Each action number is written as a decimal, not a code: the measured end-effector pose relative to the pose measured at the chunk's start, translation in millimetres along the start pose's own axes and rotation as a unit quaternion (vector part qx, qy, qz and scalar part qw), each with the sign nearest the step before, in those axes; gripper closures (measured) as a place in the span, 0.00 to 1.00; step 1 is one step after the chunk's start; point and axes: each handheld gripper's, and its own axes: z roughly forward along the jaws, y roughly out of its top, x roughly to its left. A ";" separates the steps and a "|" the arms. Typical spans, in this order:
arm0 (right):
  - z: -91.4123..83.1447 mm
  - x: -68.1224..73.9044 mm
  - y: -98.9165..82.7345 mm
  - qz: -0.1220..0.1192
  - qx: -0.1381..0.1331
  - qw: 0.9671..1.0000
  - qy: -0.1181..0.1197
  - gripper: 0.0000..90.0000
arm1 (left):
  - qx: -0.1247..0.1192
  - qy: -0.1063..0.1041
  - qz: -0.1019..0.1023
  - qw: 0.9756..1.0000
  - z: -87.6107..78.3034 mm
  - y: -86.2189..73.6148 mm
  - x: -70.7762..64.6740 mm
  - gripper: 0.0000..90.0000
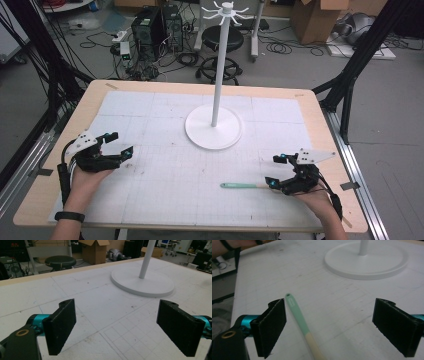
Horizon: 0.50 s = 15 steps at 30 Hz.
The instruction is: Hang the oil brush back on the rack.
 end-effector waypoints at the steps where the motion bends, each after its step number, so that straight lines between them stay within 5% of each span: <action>1: 3.4 1.7 -0.3 -0.001 0.010 1.000 0.008 0.12 | 0.002 0.000 0.001 1.000 0.0 -0.1 0.0 0.18; 4: 13.1 6.5 -0.8 -0.019 0.042 0.999 0.020 0.16 | 0.008 0.001 0.006 1.000 0.9 -0.6 -0.7 0.18; 15: 29.5 14.1 -1.4 -0.046 0.090 0.993 0.058 0.30 | 0.007 -0.004 0.007 1.000 2.2 -0.3 -2.8 0.18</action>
